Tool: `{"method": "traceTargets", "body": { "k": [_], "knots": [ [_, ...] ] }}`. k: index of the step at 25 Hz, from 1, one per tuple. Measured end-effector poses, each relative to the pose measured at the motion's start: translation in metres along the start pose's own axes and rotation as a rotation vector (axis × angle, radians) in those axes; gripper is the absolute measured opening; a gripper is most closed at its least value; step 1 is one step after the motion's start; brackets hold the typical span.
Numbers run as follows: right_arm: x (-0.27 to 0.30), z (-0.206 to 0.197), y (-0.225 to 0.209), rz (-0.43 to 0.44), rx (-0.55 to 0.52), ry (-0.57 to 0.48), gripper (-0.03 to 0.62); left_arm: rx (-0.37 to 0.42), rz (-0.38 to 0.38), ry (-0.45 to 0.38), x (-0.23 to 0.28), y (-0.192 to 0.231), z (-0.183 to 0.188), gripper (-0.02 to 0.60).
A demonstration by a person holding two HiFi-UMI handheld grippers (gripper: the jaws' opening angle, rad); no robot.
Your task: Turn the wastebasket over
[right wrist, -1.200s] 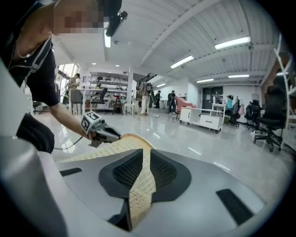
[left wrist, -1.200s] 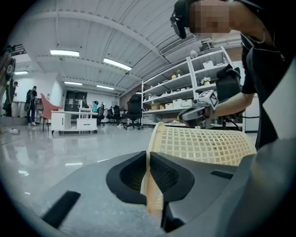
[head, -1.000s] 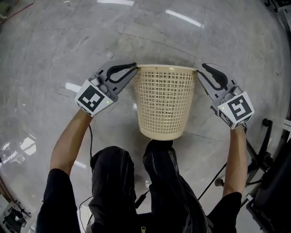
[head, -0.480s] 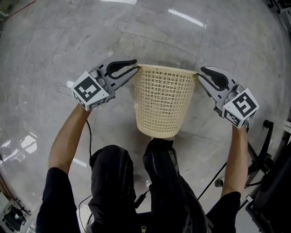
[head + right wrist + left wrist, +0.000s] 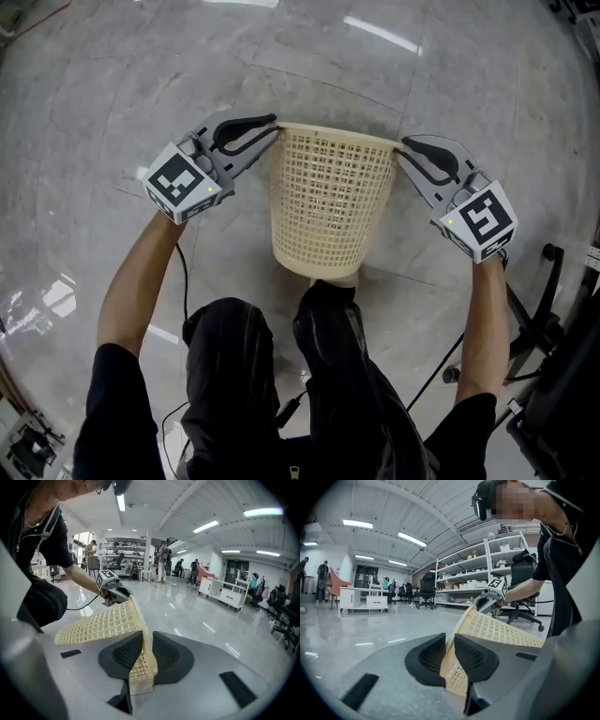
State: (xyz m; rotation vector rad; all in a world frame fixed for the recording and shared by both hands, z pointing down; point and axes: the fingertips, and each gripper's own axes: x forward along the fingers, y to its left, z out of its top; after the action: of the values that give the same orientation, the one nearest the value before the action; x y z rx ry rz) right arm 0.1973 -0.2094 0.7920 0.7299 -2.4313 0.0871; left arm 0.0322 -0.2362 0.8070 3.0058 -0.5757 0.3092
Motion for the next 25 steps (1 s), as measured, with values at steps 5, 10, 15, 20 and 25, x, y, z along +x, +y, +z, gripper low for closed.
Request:
{"method": "traceTargets", "body": {
  "k": [5,10,15,20,25],
  "knots": [
    [-0.003,0.021,-0.012,-0.079,-0.081,-0.027,0.051,-0.010,0.047,-0.031,0.001,0.018,0.019,0.061],
    [-0.017,0.057,-0.022,-0.197,-0.235,-0.042,0.046,0.011,0.070,-0.066,-0.004,0.034,0.052,0.069],
    [-0.020,0.073,-0.011,-0.245,-0.341,-0.048,0.048,0.011,0.091,-0.087,-0.016,0.039,0.058,0.072],
    [-0.027,0.077,0.015,-0.235,-0.320,-0.102,0.048,-0.026,0.086,-0.110,-0.029,0.027,0.055,0.074],
    [-0.036,0.077,0.047,-0.131,-0.178,-0.140,0.072,-0.068,0.050,-0.104,-0.048,0.009,0.050,0.074]
  ]
}}
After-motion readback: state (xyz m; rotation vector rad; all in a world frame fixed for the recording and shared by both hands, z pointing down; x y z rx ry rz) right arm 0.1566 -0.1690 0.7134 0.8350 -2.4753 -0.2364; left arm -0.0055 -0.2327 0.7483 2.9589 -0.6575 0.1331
